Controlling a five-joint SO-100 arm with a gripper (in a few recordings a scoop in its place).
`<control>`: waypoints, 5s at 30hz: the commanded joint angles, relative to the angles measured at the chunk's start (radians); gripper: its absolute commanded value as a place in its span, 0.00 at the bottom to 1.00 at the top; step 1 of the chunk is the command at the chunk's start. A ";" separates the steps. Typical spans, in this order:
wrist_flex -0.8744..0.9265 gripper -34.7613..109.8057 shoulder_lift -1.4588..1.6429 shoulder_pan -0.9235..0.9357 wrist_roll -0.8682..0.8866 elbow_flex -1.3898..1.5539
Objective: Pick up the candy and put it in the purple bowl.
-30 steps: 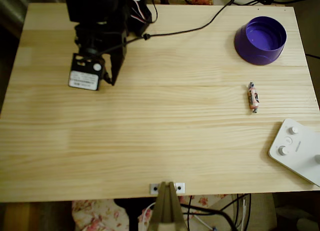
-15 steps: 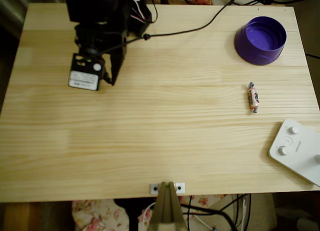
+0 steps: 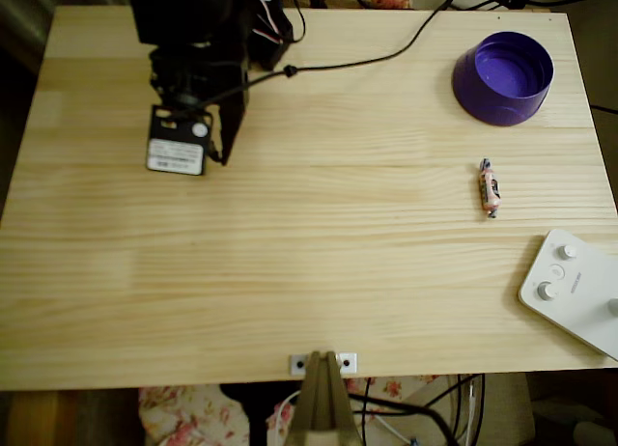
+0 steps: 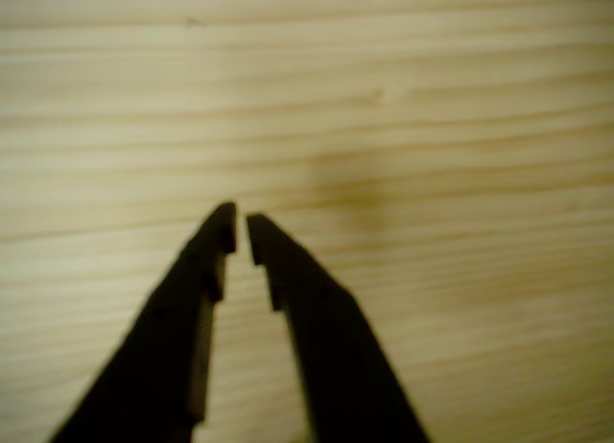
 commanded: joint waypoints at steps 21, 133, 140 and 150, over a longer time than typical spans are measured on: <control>0.086 0.23 -0.087 -0.284 0.244 -0.347; 0.272 0.26 -2.120 -1.100 1.106 -2.146; 0.265 0.27 -2.126 -1.112 1.060 -2.186; 0.311 0.32 -2.260 -1.140 1.065 -2.333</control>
